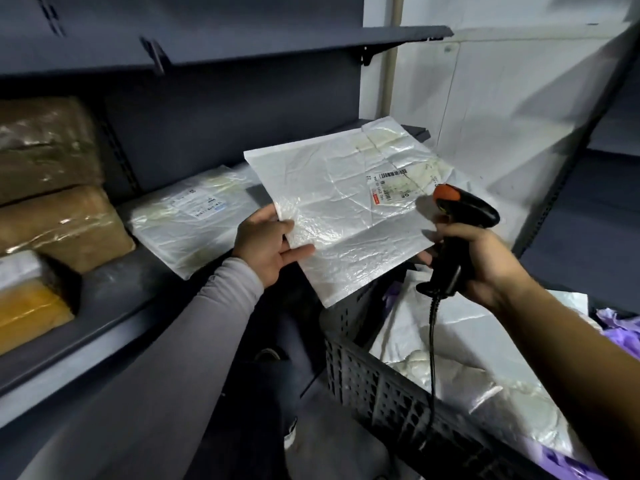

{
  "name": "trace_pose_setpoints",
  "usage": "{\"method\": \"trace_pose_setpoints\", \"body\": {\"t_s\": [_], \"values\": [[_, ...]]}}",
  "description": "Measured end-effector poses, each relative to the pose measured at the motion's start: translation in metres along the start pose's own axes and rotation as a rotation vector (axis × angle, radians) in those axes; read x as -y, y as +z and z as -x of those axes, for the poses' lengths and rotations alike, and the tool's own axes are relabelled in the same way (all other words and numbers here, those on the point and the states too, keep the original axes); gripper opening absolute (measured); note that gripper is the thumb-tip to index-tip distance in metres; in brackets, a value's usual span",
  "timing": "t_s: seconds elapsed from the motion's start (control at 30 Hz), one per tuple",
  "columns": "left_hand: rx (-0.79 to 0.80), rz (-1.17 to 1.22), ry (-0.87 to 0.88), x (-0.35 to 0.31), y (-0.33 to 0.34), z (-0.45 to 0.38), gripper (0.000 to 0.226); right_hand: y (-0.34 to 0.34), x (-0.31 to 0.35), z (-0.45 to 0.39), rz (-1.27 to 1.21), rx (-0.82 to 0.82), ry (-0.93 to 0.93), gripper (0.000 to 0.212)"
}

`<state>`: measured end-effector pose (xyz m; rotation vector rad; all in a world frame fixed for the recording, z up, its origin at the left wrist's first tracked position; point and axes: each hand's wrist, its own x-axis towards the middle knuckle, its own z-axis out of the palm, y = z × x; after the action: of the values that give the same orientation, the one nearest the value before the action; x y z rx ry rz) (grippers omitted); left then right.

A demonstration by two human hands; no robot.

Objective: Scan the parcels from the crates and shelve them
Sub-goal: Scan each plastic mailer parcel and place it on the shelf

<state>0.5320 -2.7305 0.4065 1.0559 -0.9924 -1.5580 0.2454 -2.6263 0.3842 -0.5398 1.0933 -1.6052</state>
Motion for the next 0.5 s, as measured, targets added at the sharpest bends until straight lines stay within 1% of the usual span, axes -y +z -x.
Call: {"method": "trace_pose_setpoints", "body": {"t_s": [0.17, 0.33, 0.43, 0.5], "values": [[-0.084, -0.021, 0.041, -0.035, -0.036, 0.008, 0.039, 0.050, -0.014, -0.011, 0.001, 0.083, 0.037, 0.034], [-0.122, 0.055, -0.064, -0.058, -0.081, 0.007, 0.027, 0.093, -0.032, -0.026, 0.057, 0.130, 0.044, 0.023], [-0.195, 0.079, -0.110, -0.064, -0.103, 0.000, 0.025, 0.114, -0.044, -0.038, 0.079, 0.149, 0.060, 0.025], [-0.211, 0.062, -0.109, -0.066, -0.113, -0.006, 0.023, 0.127, -0.051, -0.046, 0.101, 0.169, 0.070, 0.026]]}}
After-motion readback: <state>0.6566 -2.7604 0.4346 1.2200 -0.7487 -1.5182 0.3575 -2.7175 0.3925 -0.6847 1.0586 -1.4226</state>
